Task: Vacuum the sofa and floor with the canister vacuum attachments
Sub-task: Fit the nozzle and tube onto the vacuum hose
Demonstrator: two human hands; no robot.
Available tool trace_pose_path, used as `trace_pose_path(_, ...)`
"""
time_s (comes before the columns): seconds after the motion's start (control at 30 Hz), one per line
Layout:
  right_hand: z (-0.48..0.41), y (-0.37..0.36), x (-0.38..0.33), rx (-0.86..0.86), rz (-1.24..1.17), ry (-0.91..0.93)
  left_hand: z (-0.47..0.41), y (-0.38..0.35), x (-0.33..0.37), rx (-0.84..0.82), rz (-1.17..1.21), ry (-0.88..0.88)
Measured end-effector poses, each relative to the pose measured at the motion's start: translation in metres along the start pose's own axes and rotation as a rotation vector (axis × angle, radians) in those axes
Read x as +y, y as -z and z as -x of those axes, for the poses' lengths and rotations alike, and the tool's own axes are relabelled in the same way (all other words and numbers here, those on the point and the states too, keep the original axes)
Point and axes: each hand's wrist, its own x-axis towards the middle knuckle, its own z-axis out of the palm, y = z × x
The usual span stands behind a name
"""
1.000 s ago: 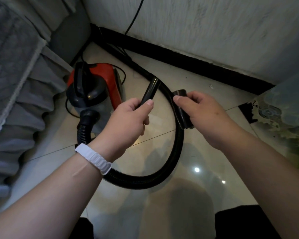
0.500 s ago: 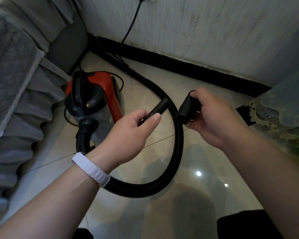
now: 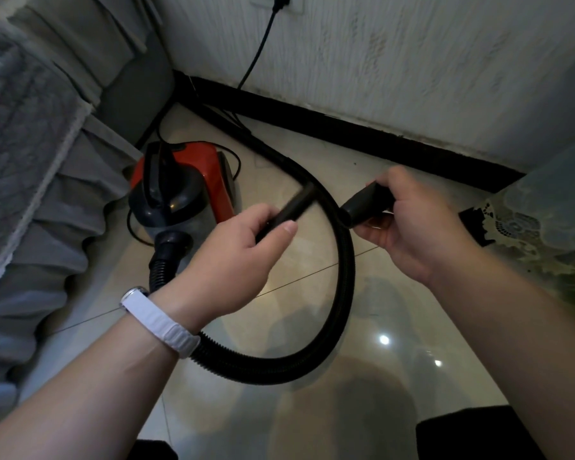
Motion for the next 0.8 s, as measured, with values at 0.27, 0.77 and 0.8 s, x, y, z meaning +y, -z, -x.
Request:
trace_pose_path(0.27, 0.005, 0.001, -0.002, -0.006, -0.022, -0.004, -0.001, -0.001, 0.006, 0.066, 0.429, 0.075)
trace_pose_path(0.77, 0.024, -0.012, 0.004, -0.062, 0.021, -0.050, -0.006, 0.000, 0.018, 0.281, 1.147, 0.288)
trace_pose_path(0.8, 0.026, -0.014, 0.005, -0.057, 0.005, -0.056, -0.006, 0.000, 0.017, 0.295, 1.179, 0.295)
